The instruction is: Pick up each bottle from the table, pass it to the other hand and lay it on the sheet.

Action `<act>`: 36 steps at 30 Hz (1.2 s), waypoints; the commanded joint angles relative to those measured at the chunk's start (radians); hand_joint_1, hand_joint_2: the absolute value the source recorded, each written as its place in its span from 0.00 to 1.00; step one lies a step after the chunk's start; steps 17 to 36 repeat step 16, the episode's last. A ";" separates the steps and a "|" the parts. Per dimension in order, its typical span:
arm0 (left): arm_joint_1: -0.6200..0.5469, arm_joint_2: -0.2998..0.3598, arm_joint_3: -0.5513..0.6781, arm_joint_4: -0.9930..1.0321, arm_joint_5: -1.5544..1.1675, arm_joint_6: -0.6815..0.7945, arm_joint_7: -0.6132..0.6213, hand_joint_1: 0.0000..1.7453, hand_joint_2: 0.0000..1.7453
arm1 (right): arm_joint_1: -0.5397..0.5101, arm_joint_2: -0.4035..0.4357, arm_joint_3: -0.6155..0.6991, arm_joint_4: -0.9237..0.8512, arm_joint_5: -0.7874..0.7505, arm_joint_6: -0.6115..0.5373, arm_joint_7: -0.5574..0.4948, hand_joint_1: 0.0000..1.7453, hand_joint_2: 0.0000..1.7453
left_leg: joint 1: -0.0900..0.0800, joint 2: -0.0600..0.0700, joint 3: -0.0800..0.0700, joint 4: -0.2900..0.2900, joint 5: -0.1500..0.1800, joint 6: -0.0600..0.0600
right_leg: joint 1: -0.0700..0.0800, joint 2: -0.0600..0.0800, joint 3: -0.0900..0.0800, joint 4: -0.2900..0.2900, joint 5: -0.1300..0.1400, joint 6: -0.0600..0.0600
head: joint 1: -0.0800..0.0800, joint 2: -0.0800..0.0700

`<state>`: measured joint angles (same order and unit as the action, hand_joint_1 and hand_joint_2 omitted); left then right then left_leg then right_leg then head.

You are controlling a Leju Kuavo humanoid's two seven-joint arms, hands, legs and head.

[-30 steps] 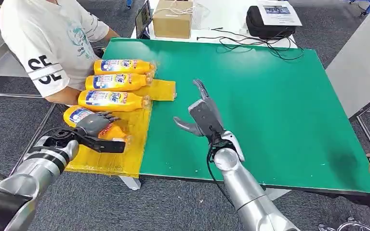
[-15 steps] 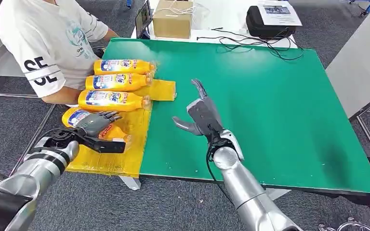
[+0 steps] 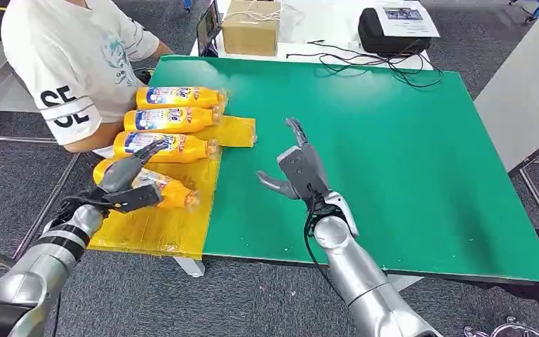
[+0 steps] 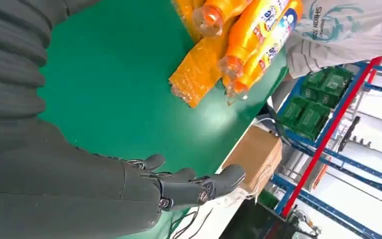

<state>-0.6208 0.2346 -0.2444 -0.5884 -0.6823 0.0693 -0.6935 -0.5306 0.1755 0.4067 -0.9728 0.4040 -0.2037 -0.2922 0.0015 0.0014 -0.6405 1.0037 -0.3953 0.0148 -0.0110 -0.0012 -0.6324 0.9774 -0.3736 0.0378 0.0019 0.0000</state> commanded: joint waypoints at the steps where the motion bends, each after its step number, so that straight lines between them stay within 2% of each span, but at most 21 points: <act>1: 0.053 -0.020 0.152 -0.189 0.072 -0.084 -0.002 0.00 1.00 | -0.024 -0.014 -0.012 0.034 -0.002 0.003 -0.009 0.00 1.00 | 0.001 -0.001 0.007 0.002 -0.004 -0.001 | 0.001 -0.001 0.007 0.001 -0.005 -0.001 | 0.000 0.000; 8: 0.073 -0.051 0.201 -0.267 0.203 -0.158 -0.005 0.00 1.00 | -0.022 -0.007 -0.012 0.024 0.004 0.006 -0.007 0.00 1.00 | 0.001 -0.002 0.004 0.000 -0.002 -0.001 | 0.001 -0.002 0.005 0.000 -0.003 -0.001 | 0.000 0.000; 12: 0.092 -0.120 0.270 -0.318 0.284 -0.202 -0.005 0.00 1.00 | 0.005 0.003 -0.028 -0.001 0.000 -0.010 -0.016 0.00 1.00 | 0.001 -0.003 0.005 0.000 -0.003 -0.001 | 0.001 -0.003 0.006 0.000 -0.004 -0.001 | 0.000 0.000; 14: 0.099 -0.157 0.288 -0.340 0.312 -0.224 -0.004 0.00 1.00 | 0.022 0.015 -0.050 -0.013 -0.049 0.015 -0.036 0.00 1.00 | 0.001 -0.003 0.005 0.000 -0.003 -0.001 | 0.001 -0.003 0.007 0.000 -0.004 -0.001 | 0.000 0.000; 16: 0.109 -0.221 0.278 -0.373 0.313 -0.213 0.022 0.00 1.00 | 0.047 0.022 -0.057 -0.028 -0.060 0.005 -0.055 0.00 1.00 | 0.000 -0.006 0.005 0.000 -0.002 0.000 | 0.001 -0.006 0.007 -0.001 -0.004 -0.001 | 0.000 0.000; 36: 0.109 -0.221 0.278 -0.373 0.313 -0.213 0.022 0.00 1.00 | 0.047 0.022 -0.057 -0.028 -0.060 0.005 -0.055 0.00 1.00 | 0.000 -0.006 0.005 0.000 -0.002 0.000 | 0.001 -0.006 0.007 -0.001 -0.004 -0.001 | 0.000 0.000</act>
